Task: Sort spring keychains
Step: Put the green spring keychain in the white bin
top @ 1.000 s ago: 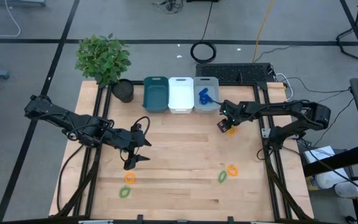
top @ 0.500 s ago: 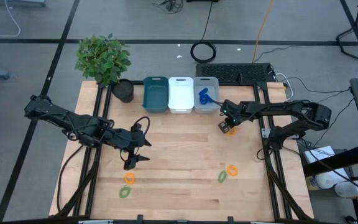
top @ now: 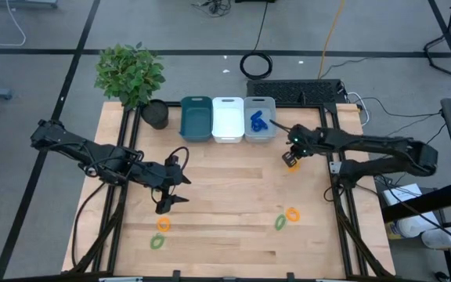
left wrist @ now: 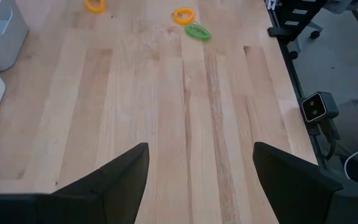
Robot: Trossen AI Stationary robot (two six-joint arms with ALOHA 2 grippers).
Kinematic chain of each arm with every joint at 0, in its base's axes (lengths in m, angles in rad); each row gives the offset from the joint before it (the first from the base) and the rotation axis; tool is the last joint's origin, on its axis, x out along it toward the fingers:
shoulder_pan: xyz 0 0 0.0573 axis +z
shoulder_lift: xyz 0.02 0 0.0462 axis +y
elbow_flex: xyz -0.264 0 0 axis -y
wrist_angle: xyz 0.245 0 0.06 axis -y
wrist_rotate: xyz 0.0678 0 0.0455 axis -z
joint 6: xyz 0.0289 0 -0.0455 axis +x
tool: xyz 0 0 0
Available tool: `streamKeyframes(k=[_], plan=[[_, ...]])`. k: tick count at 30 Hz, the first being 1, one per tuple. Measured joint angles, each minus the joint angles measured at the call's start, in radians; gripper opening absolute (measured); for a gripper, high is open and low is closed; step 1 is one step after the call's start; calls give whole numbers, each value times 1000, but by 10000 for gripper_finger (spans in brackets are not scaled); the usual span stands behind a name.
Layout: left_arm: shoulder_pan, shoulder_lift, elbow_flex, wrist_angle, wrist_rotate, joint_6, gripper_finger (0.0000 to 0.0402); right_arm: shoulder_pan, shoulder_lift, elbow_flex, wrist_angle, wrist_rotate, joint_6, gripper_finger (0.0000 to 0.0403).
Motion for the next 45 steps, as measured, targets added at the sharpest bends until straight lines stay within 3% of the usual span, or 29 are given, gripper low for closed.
streamKeyframes(k=[7, 16, 29, 32, 36, 45], plan=[[0, 0, 0, 1, -3, 25, 292, 180, -85, 1, 123, 77, -15, 1], [1, 0, 0, 1, -27, 25, 292, 372, -66, 3, 394, 133, -37, 0], [1, 0, 0, 2, -27, 17, 292, 488, 69, 5, 844, 128, -219, 0], [1, 0, 0, 2, -27, 17, 292, 465, 82, 39, 812, 104, -262, 0], [1, 0, 0, 2, -27, 17, 292, 412, 104, 153, 634, 96, -317, 0], [1, 0, 0, 1, -27, 17, 292, 213, 264, 418, 333, -126, -507, 0]])
